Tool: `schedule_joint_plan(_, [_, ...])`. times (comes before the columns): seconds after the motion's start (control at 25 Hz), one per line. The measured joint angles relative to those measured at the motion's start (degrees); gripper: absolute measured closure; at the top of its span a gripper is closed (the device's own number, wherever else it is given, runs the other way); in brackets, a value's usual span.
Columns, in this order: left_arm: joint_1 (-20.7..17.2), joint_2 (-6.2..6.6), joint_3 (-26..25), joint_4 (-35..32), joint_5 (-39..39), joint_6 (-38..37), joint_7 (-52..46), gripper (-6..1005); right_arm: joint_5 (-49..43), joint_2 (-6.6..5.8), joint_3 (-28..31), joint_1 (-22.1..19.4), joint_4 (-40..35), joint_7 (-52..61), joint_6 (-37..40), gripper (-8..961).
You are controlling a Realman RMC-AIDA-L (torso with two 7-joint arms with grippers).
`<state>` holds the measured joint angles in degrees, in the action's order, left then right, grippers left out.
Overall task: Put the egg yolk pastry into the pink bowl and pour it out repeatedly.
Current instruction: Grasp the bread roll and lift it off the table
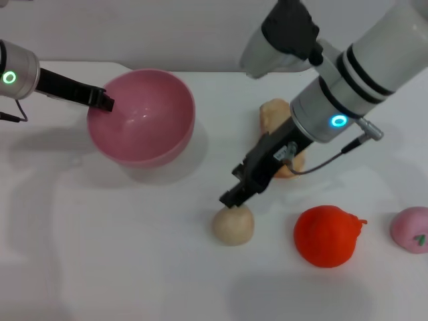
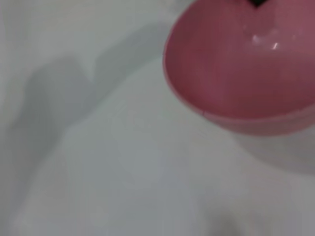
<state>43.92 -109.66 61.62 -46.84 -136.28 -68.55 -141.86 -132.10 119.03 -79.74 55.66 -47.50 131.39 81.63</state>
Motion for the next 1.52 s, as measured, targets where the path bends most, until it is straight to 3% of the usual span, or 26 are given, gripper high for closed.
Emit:
schedule_joint_plan(0.6, [1.4,-0.77,0.1,0.0,0.0,-0.4,0.4,956,0.4,0.1,-3.7,-0.3,9.5,-2.0,-6.5,321])
schedule_joint_plan(0.88, [1.7,-1.29,0.6,-0.1,0.1,-0.3,0.5,956,6.9,0.29,-5.8,0.0,14.1,-5.7,-8.3,321])
schedule_joint_plan(1.32, [1.3,-1.48,0.9,-0.1,0.0,0.1,0.8,956,7.5,0.42,-7.2,-0.3,14.8,-5.6,-9.8,322])
schedule_joint_plan(1.52, [1.2,-1.59,0.9,-0.1,0.0,0.2,1.1,956,7.6,0.42,-7.2,-0.6,14.7,-5.8,-11.3,431])
